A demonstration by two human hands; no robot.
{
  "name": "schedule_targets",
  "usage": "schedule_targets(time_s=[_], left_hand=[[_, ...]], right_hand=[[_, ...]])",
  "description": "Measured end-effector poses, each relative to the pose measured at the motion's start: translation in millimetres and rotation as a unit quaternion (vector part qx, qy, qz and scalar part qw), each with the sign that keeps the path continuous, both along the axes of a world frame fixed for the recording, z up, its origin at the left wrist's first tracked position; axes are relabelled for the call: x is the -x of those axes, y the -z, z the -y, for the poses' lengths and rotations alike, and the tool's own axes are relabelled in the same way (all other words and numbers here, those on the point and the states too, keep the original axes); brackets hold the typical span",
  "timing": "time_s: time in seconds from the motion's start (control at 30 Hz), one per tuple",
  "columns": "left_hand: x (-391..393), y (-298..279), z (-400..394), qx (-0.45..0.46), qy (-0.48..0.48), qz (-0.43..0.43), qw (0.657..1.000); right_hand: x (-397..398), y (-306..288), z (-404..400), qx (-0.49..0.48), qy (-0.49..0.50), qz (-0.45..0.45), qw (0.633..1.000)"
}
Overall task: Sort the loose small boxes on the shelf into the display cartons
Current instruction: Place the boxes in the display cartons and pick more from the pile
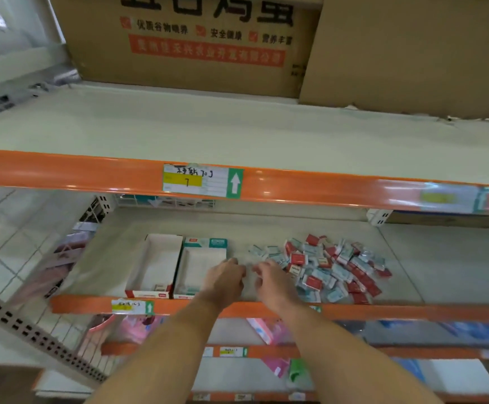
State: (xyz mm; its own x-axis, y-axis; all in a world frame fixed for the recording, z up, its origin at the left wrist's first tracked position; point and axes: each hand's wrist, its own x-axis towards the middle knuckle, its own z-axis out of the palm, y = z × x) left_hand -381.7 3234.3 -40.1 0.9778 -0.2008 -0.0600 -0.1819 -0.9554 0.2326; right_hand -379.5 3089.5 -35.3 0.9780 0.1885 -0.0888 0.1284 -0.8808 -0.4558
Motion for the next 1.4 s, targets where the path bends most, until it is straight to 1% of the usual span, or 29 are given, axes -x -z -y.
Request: schedule_targets(time_s=[0.17, 0.33, 0.4, 0.47, 0.63, 0.7, 0.8, 0.9, 1.0, 1.07, 1.17, 1.23, 1.33, 1.4], left_hand=[[-4, 4, 32, 0.007, 0.027, -0.014, 1.000], [-6, 15, 59, 0.046, 0.019, -0.028, 0.998], [-4, 22, 65, 0.039, 0.021, -0.022, 0.999], [-3, 29, 70, 0.046, -0.002, -0.007, 0.999], [-5, 34, 77, 0.109, -0.063, 0.005, 0.992], [-4, 38, 76, 0.142, -0.099, -0.002, 0.985], [-3, 45, 75, 0.200, -0.164, -0.002, 0.966], [1, 47, 75, 0.242, -0.193, 0.007, 0.951], [7, 50, 72, 0.320, -0.223, 0.018, 0.921], [10, 51, 70, 0.352, -0.225, 0.022, 0.908], [14, 48, 67, 0.380, -0.231, 0.024, 0.895], [16, 45, 65, 0.385, -0.235, 0.030, 0.892], [15, 43, 63, 0.395, -0.240, 0.027, 0.886], [14, 43, 64, 0.401, -0.243, 0.025, 0.883]], right_hand=[[0, 7, 32, 0.029, 0.025, -0.014, 0.999], [-1, 20, 54, 0.029, 0.026, -0.031, 0.999], [-2, 22, 57, 0.026, 0.034, -0.029, 0.999], [-3, 24, 58, 0.020, 0.042, -0.024, 0.999], [-9, 30, 57, 0.024, 0.040, -0.017, 0.999], [-11, 32, 56, 0.029, 0.038, -0.008, 0.999], [-13, 35, 54, 0.020, 0.062, 0.008, 0.998], [-10, 40, 53, 0.006, 0.083, 0.015, 0.996], [-6, 44, 53, -0.023, 0.090, 0.023, 0.995], [-6, 45, 53, -0.030, 0.084, 0.042, 0.995], [-8, 45, 56, -0.043, 0.087, 0.031, 0.995], [-9, 43, 57, -0.062, 0.091, 0.022, 0.994], [-9, 44, 56, -0.099, 0.091, 0.033, 0.990], [-9, 47, 56, -0.106, 0.091, 0.026, 0.990]])
